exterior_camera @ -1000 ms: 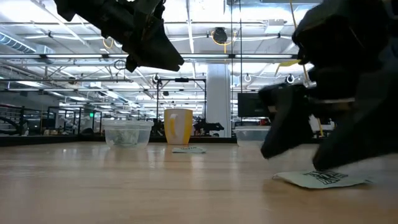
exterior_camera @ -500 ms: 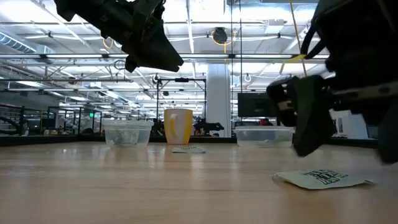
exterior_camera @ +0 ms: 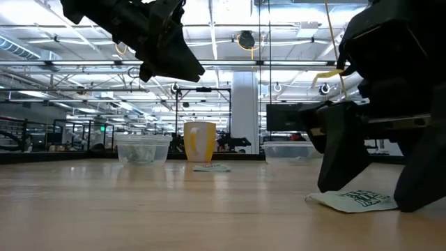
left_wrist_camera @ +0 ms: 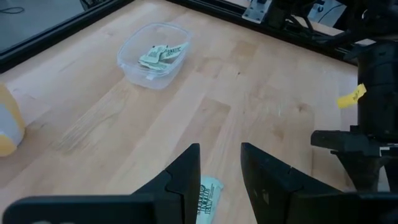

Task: Pick and place Stevia / Truvia into bins
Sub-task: Put the white stevia packet into the right transparent container

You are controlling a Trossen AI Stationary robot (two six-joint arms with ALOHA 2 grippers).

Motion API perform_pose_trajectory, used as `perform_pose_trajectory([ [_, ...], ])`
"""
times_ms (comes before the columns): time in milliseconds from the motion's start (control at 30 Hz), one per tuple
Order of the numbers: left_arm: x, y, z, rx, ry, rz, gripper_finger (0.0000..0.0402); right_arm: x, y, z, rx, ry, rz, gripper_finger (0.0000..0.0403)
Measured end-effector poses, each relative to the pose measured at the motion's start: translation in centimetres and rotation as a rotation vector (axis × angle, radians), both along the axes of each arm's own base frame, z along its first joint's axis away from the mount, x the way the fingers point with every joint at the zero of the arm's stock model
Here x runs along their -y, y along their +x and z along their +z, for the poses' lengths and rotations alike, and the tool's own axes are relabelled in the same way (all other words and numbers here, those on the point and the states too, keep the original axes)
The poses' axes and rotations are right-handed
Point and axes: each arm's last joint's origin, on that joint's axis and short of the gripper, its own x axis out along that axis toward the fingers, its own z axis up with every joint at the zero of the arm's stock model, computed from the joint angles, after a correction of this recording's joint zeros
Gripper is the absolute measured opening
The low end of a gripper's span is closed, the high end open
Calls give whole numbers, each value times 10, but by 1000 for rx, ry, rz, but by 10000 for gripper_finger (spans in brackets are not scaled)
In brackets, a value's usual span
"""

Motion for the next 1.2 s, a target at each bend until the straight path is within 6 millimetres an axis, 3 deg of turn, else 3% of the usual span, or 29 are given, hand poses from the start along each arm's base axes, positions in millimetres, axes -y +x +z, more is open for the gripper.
perform_pose_trajectory([
  [367,0,0,0,-4,-1,0,120,0,1,-3,18,-21,4,212],
  [767,0,0,-1,-8,0,0,120,1,3,-2,46,-33,14,152],
  [1067,0,0,-1,-8,1,0,120,20,13,1,103,-124,-75,139],
  [1200,0,0,-1,-8,1,0,120,31,18,13,138,-153,-92,138],
])
